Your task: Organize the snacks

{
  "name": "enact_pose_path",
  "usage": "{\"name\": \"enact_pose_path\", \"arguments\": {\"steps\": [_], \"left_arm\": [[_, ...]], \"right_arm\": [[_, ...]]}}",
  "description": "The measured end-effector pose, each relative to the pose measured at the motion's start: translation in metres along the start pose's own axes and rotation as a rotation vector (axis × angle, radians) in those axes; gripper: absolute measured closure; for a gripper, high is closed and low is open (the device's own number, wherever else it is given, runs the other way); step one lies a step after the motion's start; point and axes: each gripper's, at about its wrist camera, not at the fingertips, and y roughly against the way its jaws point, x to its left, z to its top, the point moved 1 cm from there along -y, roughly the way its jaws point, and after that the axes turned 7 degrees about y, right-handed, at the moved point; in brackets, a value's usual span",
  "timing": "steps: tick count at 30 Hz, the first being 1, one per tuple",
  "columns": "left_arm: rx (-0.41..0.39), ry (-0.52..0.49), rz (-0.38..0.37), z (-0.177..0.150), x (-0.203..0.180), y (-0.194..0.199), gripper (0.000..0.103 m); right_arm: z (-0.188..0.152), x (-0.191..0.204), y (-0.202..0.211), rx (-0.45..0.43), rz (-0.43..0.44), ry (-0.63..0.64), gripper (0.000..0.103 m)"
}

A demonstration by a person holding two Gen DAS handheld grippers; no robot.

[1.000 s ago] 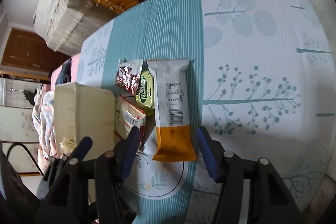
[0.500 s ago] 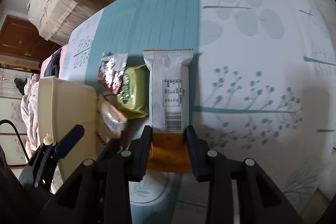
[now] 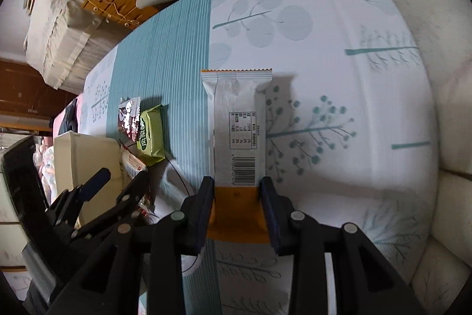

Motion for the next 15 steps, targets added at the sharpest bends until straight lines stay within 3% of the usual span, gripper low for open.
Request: {"name": "enact_pose_path", "arguments": {"steps": [10,15], "left_arm": [[-0.025,-0.088,0.086,-0.006,-0.011,-0.004,0.04],[-0.051,-0.126,0.127,-0.007,-0.009,-0.006,0.049]], "right_arm": [[-0.016,-0.01,0.026,-0.046,0.02,-0.046,0.07],[-0.019,-0.017,0.03,-0.054,0.018,-0.066,0.07]]}}
